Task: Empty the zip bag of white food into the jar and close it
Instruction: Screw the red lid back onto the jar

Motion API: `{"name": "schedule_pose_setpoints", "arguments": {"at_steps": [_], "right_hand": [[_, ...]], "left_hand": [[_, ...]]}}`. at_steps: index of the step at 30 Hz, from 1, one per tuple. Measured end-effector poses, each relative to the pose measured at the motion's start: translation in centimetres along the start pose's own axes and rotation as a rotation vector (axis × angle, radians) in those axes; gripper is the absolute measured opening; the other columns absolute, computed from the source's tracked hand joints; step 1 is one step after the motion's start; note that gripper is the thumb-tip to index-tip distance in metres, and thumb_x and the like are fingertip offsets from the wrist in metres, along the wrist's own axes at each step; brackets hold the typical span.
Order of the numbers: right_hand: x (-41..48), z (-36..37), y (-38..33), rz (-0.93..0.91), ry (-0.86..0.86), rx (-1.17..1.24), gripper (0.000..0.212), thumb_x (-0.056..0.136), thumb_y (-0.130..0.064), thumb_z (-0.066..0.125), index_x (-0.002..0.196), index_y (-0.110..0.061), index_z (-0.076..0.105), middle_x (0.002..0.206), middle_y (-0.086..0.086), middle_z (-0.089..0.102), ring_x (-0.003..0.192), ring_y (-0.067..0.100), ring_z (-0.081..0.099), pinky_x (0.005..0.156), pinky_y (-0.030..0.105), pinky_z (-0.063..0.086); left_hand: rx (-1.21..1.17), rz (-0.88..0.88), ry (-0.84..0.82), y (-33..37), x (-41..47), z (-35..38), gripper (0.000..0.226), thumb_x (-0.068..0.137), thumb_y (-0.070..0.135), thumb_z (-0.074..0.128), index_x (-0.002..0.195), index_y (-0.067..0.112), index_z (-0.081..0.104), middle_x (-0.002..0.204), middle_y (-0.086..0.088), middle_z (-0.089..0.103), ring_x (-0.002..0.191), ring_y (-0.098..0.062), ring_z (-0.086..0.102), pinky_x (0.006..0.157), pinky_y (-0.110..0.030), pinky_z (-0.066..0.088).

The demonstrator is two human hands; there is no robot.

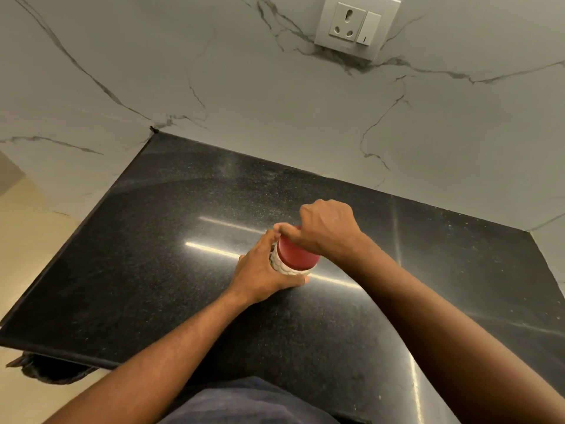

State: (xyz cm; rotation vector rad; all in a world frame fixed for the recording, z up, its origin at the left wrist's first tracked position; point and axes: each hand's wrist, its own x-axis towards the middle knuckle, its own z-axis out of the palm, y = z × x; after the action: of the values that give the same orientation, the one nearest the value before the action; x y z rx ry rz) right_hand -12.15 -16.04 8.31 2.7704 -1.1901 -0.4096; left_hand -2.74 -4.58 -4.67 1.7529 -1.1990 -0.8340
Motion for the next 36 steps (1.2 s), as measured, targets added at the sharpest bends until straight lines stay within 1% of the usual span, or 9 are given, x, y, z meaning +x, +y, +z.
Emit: {"name": "schedule_pose_setpoints", "arguments": {"at_steps": [3, 6, 15, 19, 22, 25, 28, 32, 36], "right_hand": [[-1.6, -0.2, 0.9, -0.248, -0.103, 0.168, 0.067, 0.082, -0.066, 0.067, 0.142, -0.041, 0.055, 0.119, -0.001, 0.057, 0.093, 0.020, 0.063, 0.065, 0.028, 0.044], [-2.7, -0.1, 0.9, -0.333, -0.166, 0.081, 0.088, 0.074, -0.041, 0.084, 0.151, -0.049, 0.042, 0.146, 0.003, 0.048, 0.106, 0.026, 0.066, 0.075, 0.032, 0.056], [-2.3, 1.6, 1.2, -0.295, 0.055, 0.184, 0.069, 0.072, -0.061, 0.071, 0.133, -0.029, 0.066, 0.101, -0.002, 0.077, 0.078, 0.017, 0.066, 0.063, 0.029, 0.054], [-2.8, 3.0, 0.6, 0.028, 0.168, 0.226, 0.074, 0.074, -0.092, 0.050, 0.075, -0.018, 0.051, 0.059, -0.005, 0.046, 0.050, 0.012, 0.042, 0.045, 0.028, 0.027], [-2.5, 2.5, 0.2, 0.051, 0.145, 0.062, 0.081, 0.080, -0.096, 0.030, 0.062, -0.018, 0.045, 0.056, -0.002, 0.047, 0.052, 0.016, 0.050, 0.049, 0.027, 0.035], [-2.4, 1.1, 0.9, -0.114, 0.049, 0.086, 0.078, 0.083, -0.089, 0.040, 0.108, -0.021, 0.071, 0.102, 0.005, 0.072, 0.081, 0.022, 0.067, 0.066, 0.034, 0.052], [-2.9, 0.2, 1.1, -0.331, -0.199, 0.142, 0.087, 0.076, -0.059, 0.076, 0.153, -0.043, 0.039, 0.152, 0.000, 0.049, 0.116, 0.026, 0.063, 0.087, 0.037, 0.057], [-2.8, 0.5, 1.1, -0.363, -0.112, 0.126, 0.081, 0.076, -0.033, 0.083, 0.149, -0.043, 0.048, 0.140, 0.003, 0.057, 0.107, 0.024, 0.065, 0.083, 0.037, 0.059], [-2.2, 0.9, 1.0, -0.285, -0.015, 0.161, 0.072, 0.073, -0.057, 0.078, 0.137, -0.029, 0.059, 0.113, 0.000, 0.070, 0.084, 0.014, 0.055, 0.064, 0.025, 0.042]], "left_hand": [[0.017, 0.015, 0.003, -0.1, 0.1, 0.1, 0.096, 0.051, 0.073, 0.092, 0.130, 0.059, 0.039, 0.114, 0.037, 0.055, 0.112, -0.006, 0.062, 0.094, -0.035, 0.055], [0.018, 0.032, 0.011, -0.2, 0.1, 0.1, 0.096, 0.051, 0.070, 0.092, 0.131, 0.052, 0.042, 0.121, 0.028, 0.059, 0.113, -0.008, 0.064, 0.097, -0.042, 0.059], [0.063, 0.033, 0.025, 0.2, 0.3, 0.0, 0.091, 0.051, 0.070, 0.092, 0.125, 0.045, 0.044, 0.115, 0.022, 0.064, 0.102, -0.004, 0.067, 0.088, -0.043, 0.063], [0.098, 0.027, 0.049, 0.6, 0.1, 0.4, 0.086, 0.051, 0.072, 0.089, 0.118, 0.046, 0.043, 0.111, 0.019, 0.066, 0.095, -0.006, 0.068, 0.080, -0.043, 0.063], [0.085, 0.026, 0.069, 0.8, -0.1, 0.6, 0.086, 0.051, 0.071, 0.090, 0.118, 0.049, 0.040, 0.117, 0.020, 0.063, 0.102, -0.007, 0.065, 0.086, -0.043, 0.062], [0.090, 0.025, 0.026, 0.9, 0.0, 0.4, 0.088, 0.052, 0.071, 0.090, 0.120, 0.050, 0.039, 0.121, 0.018, 0.062, 0.107, -0.008, 0.064, 0.091, -0.044, 0.061], [0.086, 0.030, 0.030, 0.8, 0.0, 0.3, 0.098, 0.050, 0.070, 0.090, 0.130, 0.045, 0.039, 0.125, 0.017, 0.060, 0.113, -0.011, 0.064, 0.096, -0.046, 0.060], [0.077, 0.019, 0.057, 0.7, -0.1, 0.5, 0.094, 0.048, 0.071, 0.091, 0.124, 0.048, 0.040, 0.118, 0.022, 0.061, 0.106, -0.010, 0.067, 0.089, -0.045, 0.063], [0.105, 0.008, 0.053, 0.6, 0.0, 0.5, 0.092, 0.050, 0.074, 0.089, 0.123, 0.045, 0.040, 0.115, 0.020, 0.062, 0.100, -0.008, 0.066, 0.087, -0.042, 0.063]]}}
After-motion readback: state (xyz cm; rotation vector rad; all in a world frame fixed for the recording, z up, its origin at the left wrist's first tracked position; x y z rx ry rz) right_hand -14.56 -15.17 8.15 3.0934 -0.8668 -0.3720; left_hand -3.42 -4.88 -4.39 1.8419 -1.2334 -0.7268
